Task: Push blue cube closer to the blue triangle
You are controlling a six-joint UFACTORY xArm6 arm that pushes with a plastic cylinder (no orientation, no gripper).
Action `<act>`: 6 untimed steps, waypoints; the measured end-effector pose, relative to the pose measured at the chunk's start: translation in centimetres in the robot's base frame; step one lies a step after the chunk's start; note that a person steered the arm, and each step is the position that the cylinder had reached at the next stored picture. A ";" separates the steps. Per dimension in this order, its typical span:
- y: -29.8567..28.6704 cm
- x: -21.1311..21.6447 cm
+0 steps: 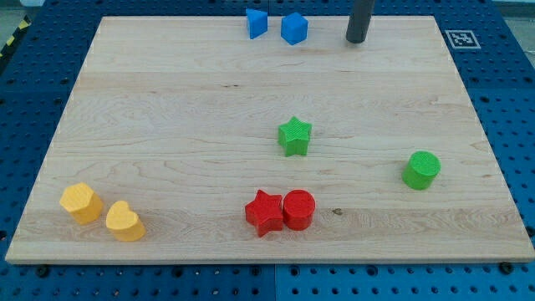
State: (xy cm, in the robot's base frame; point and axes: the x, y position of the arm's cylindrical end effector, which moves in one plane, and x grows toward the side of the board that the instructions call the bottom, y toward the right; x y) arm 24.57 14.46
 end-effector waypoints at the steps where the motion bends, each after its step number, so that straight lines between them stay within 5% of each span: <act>1: -0.2 -0.2; 6: -6.6 -0.2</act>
